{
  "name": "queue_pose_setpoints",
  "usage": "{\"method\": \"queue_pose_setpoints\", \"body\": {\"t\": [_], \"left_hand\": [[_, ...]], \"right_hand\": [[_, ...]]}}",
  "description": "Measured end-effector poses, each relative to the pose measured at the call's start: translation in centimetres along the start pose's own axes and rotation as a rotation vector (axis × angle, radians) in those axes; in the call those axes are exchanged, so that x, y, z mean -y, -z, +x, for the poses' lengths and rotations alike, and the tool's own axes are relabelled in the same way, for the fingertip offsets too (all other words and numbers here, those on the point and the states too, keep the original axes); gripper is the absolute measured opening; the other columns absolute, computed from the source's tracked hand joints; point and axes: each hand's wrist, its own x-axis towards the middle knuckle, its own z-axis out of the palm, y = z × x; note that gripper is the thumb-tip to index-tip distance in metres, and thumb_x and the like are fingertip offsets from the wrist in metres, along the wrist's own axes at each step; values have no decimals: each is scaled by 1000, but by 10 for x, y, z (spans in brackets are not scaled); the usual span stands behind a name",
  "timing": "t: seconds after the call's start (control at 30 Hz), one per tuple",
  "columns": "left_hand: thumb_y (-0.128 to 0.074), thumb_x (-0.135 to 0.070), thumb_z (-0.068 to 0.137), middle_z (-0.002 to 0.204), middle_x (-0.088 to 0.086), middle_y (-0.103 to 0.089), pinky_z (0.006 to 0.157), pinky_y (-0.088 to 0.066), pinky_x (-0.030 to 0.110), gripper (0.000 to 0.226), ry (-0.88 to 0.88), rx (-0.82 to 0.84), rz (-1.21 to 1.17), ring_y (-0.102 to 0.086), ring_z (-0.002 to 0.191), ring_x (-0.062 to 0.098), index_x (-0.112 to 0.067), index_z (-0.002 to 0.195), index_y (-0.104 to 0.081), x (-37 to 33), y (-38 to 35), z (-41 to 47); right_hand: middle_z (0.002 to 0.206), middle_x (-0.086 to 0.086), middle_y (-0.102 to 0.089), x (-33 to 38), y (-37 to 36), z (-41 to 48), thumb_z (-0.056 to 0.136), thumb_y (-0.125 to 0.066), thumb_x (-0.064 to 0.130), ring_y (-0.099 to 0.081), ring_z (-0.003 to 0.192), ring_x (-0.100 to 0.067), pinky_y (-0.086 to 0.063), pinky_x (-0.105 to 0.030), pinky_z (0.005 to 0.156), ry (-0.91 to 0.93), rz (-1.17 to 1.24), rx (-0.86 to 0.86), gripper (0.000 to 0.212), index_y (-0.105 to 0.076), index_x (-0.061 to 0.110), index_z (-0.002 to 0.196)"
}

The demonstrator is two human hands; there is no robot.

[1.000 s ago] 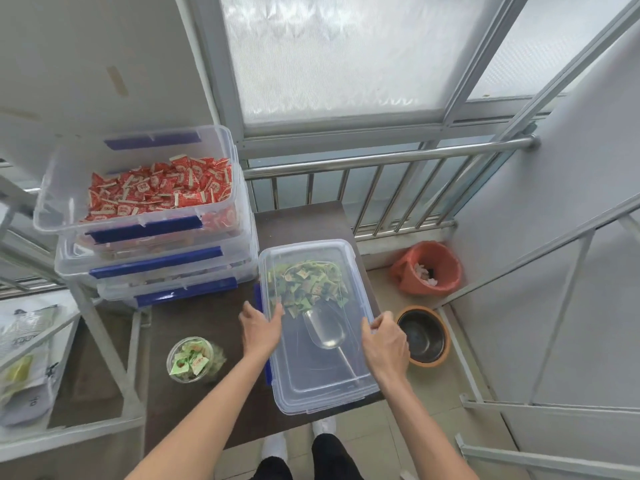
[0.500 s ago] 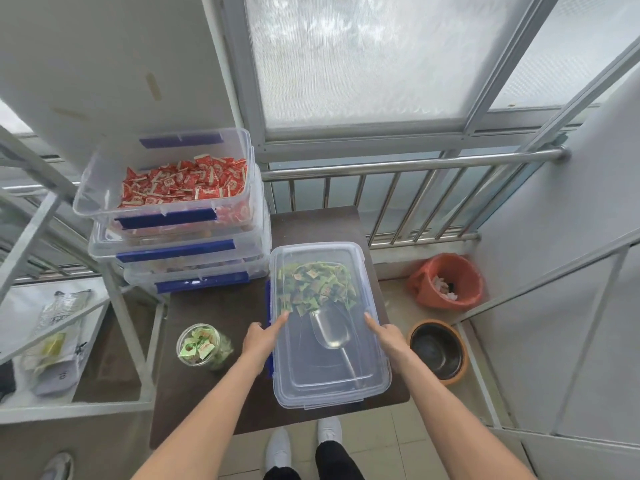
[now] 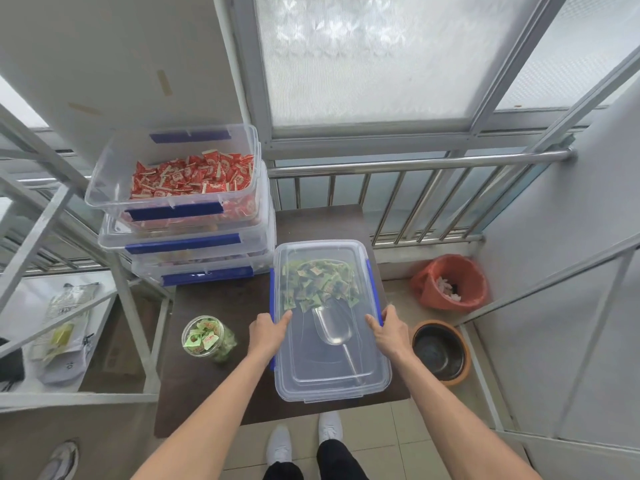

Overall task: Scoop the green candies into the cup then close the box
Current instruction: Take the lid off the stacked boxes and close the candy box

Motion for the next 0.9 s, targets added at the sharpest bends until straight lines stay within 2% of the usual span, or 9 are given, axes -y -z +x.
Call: {"method": "queue_pose_setpoints", "body": {"t": [0.17, 0.23, 0.33, 0.43, 0.53, 0.6, 0.7, 0.8, 0.9], "left_hand": [[-60, -42, 99, 111, 24, -65, 78, -47, 40, 42, 1, -49, 57, -63, 102, 40, 1, 97, -59, -8, -4, -2], [-59, -38, 100, 114, 25, -65, 77, -46, 39, 42, 10, -60, 68, -63, 104, 41, 4, 104, -60, -12, -6, -4], [-54, -38, 103, 120, 26, -64, 82, -49, 42, 47, 25, -47, 102, -64, 110, 42, 6, 116, -59, -15, -10, -8], [-47, -44, 105, 129, 26, -61, 87, -50, 44, 54, 38, 0, 126, -62, 115, 41, 5, 127, -54, -14, -9, -9], [-43, -46, 105, 137, 26, -56, 94, -49, 46, 59, 41, 29, 133, -58, 123, 42, 4, 136, -48, -13, -4, -10], [-44, -41, 106, 148, 27, -48, 105, -44, 47, 64, 10, 36, 124, -50, 135, 42, 5, 151, -34, -13, -3, -11], [-49, -34, 106, 159, 23, -38, 113, -38, 45, 73, -48, 39, 115, -40, 146, 38, 3, 160, -17, -14, 0, -13], [-52, -34, 103, 161, 21, -35, 115, -36, 44, 77, -75, 34, 132, -37, 148, 36, 1, 161, -15, -15, 5, -12], [-55, -36, 101, 160, 21, -36, 115, -36, 45, 80, -75, 32, 120, -37, 147, 36, -1, 161, -17, -17, 10, -14]], "right_hand": [[82, -7, -54, 3, -14, -9, 104, -55, 32, -49, 74, -26, -34, -38, 65, 9, -23, -68, 29, -40, 7, 97], [89, -12, -56, 4, -22, -11, 104, -53, 31, -53, 80, -30, -39, -41, 67, -10, 11, -100, 28, -39, 7, 99], [112, -20, -53, 8, -34, -14, 107, -46, 31, -55, 104, -39, -41, -42, 80, -69, 86, -103, 27, -38, 6, 108], [132, -22, -47, 12, -41, -15, 108, -38, 34, -52, 119, -40, -43, -51, 96, -96, 76, -83, 35, -36, 5, 127], [132, -23, -49, 15, -36, -17, 109, -37, 33, -55, 115, -40, -42, -44, 86, -94, 78, -64, 34, -36, 3, 127], [130, -24, -52, 14, -32, -18, 109, -40, 33, -57, 114, -41, -39, -40, 81, -96, 60, -65, 35, -38, 2, 125], [129, -25, -55, 11, -30, -19, 107, -42, 38, -57, 117, -42, -44, -45, 90, -84, 46, -65, 41, -40, 1, 126], [133, -25, -55, 8, -26, -18, 105, -43, 42, -55, 122, -42, -45, -48, 99, -85, 40, -73, 50, -43, -1, 130], [134, -24, -56, 6, -19, -17, 105, -41, 45, -55, 123, -40, -44, -46, 100, -80, 16, -68, 52, -46, -1, 129]]}}
